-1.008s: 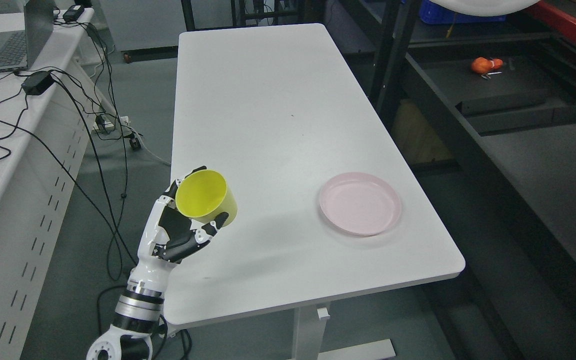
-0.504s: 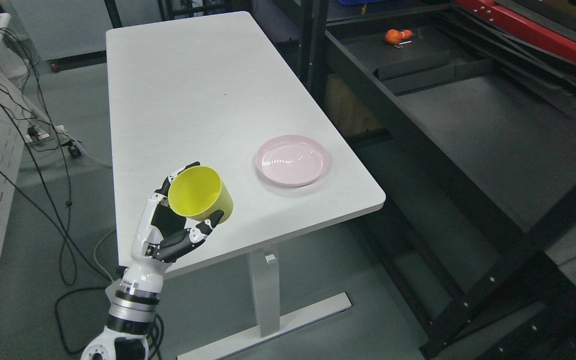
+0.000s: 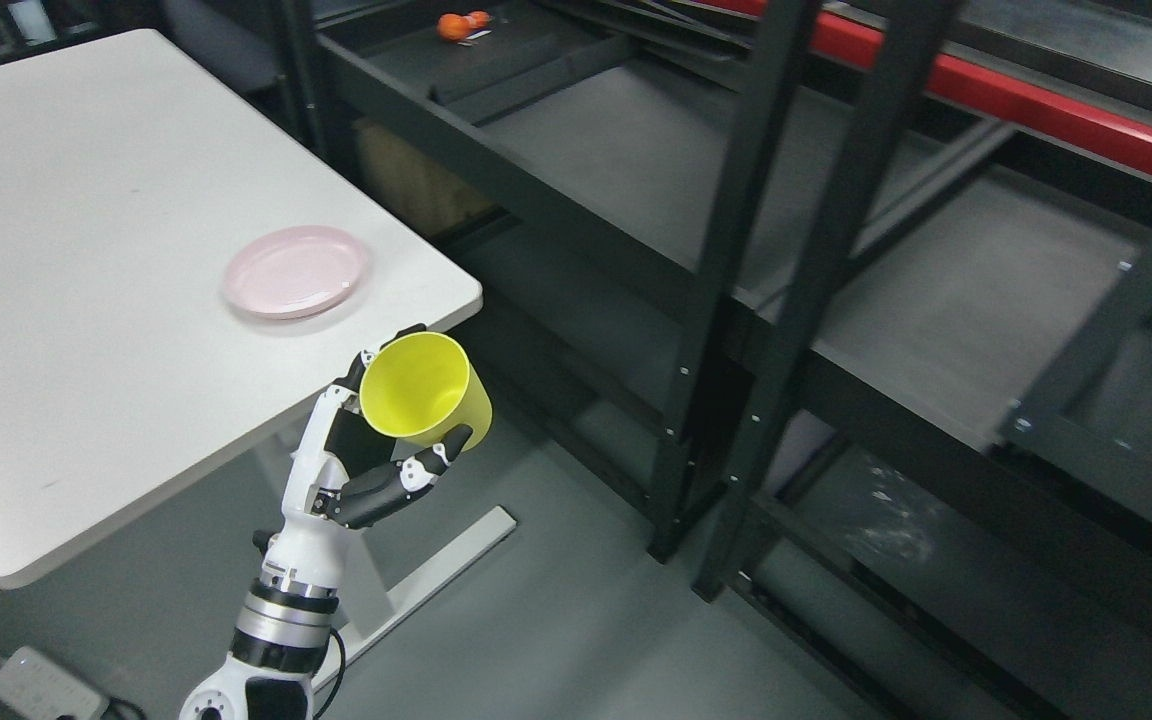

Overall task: Place yellow IKEA cup on middle right shelf
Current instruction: 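Hold the yellow cup in the left hand while turning toward the shelves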

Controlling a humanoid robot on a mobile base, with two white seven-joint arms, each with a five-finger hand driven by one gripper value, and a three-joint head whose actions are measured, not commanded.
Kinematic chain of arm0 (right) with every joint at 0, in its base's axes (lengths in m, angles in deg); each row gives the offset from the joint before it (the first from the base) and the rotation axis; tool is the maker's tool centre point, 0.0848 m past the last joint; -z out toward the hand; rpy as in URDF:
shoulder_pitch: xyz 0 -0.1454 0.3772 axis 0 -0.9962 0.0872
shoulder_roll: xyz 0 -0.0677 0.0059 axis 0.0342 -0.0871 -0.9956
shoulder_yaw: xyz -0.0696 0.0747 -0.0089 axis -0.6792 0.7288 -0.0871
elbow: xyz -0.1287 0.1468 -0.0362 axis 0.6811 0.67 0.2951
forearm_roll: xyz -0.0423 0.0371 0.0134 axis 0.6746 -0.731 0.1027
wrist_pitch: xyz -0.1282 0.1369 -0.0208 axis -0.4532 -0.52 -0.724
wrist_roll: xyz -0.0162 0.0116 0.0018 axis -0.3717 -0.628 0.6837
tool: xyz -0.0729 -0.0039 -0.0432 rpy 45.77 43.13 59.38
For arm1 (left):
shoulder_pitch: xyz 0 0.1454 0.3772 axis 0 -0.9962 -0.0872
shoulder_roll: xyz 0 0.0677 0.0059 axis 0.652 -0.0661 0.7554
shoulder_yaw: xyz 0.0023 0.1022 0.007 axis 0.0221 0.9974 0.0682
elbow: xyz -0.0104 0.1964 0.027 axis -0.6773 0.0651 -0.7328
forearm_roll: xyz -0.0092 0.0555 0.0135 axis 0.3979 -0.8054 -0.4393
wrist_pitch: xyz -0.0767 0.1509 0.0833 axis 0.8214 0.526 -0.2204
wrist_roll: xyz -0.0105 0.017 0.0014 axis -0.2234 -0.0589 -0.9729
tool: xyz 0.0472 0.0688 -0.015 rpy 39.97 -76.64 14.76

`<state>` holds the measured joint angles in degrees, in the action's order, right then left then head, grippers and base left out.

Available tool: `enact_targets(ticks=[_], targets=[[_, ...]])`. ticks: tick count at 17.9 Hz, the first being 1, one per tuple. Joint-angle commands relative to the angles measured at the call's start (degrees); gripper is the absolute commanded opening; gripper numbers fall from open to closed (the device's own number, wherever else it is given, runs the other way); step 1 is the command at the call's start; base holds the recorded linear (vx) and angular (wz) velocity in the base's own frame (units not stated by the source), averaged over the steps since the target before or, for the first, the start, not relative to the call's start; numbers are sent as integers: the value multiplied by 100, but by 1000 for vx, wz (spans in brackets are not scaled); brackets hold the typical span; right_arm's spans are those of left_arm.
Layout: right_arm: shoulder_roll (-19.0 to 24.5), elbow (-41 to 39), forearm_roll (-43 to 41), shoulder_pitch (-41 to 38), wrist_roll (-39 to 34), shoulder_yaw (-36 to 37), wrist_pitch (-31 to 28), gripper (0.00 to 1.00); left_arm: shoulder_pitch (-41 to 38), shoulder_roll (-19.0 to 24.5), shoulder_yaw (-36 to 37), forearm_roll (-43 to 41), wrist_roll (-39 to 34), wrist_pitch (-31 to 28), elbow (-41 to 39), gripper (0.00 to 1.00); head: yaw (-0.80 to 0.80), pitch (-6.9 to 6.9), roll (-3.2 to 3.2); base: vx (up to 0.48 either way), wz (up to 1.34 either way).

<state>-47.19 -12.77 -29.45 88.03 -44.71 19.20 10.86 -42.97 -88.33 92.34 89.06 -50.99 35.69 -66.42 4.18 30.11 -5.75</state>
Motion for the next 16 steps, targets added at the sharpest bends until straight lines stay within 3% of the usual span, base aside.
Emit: enact_targets(ticks=[1, 10, 16], targets=[[-100, 0, -141, -79, -3, -97, -5, 99, 43, 100, 405, 11, -3, 80, -63, 0, 0, 0, 0, -288, -1032], [-100, 0, -141, -79, -3, -97, -5, 99, 771, 100, 564, 11, -3, 116, -63, 0, 0, -1, 0, -203, -1117], [-100, 0, -141, -79, -3, -97, -5, 99, 1773, 100, 933, 187, -47, 55, -63, 0, 0, -2, 0, -61, -524]])
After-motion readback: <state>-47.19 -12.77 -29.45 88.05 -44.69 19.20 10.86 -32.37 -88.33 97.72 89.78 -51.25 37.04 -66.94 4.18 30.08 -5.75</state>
